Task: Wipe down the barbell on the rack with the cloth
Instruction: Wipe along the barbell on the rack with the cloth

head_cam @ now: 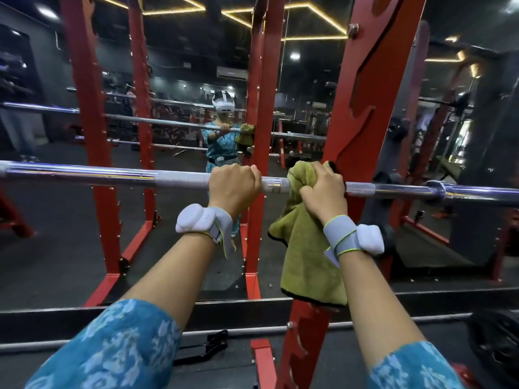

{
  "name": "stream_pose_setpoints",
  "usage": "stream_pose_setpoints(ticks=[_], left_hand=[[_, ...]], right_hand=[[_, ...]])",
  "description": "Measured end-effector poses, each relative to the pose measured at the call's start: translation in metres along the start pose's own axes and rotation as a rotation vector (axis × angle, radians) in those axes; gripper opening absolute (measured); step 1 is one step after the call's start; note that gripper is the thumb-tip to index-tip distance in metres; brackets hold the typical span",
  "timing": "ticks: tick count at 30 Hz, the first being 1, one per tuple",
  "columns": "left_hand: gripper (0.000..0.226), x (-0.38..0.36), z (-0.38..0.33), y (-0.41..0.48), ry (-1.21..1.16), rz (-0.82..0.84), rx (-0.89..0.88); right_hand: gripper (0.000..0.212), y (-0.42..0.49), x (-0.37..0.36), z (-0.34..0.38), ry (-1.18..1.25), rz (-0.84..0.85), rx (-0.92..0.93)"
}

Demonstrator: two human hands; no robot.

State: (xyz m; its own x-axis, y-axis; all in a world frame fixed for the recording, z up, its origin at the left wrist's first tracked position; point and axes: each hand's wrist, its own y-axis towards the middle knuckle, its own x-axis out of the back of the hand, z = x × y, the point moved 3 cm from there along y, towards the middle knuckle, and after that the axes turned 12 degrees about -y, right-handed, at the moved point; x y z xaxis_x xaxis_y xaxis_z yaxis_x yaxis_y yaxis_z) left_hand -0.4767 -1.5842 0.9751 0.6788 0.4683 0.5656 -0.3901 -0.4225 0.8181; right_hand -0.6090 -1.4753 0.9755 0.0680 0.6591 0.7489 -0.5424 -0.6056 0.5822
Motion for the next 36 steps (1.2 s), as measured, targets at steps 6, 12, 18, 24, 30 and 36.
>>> stream_pose_setpoints(ticks=[6, 12, 18, 24, 30, 36], left_hand=[[0.037, -0.013, 0.000, 0.016, 0.145, 0.176, -0.136], [0.048, -0.019, 0.008, 0.024, 0.069, 0.240, -0.057], [0.047, -0.002, -0.007, 0.004, 0.040, 0.113, 0.098], [0.058, -0.007, -0.020, 0.000, 0.015, 0.160, 0.059], [0.047, -0.009, -0.018, 0.011, 0.029, 0.118, 0.042], [0.036, -0.014, -0.013, 0.022, 0.013, 0.233, 0.025]], right_hand=[[0.069, -0.006, -0.011, 0.012, -0.013, -0.124, 0.076], [0.064, -0.023, -0.028, 0.029, 0.036, -0.173, 0.271], [0.068, -0.010, -0.017, 0.001, -0.016, -0.268, 0.065], [0.062, -0.019, -0.031, 0.020, -0.056, -0.319, 0.074], [0.064, -0.027, -0.040, 0.018, -0.045, -0.340, 0.237], [0.061, -0.017, -0.028, -0.009, 0.066, -0.414, 0.015]])
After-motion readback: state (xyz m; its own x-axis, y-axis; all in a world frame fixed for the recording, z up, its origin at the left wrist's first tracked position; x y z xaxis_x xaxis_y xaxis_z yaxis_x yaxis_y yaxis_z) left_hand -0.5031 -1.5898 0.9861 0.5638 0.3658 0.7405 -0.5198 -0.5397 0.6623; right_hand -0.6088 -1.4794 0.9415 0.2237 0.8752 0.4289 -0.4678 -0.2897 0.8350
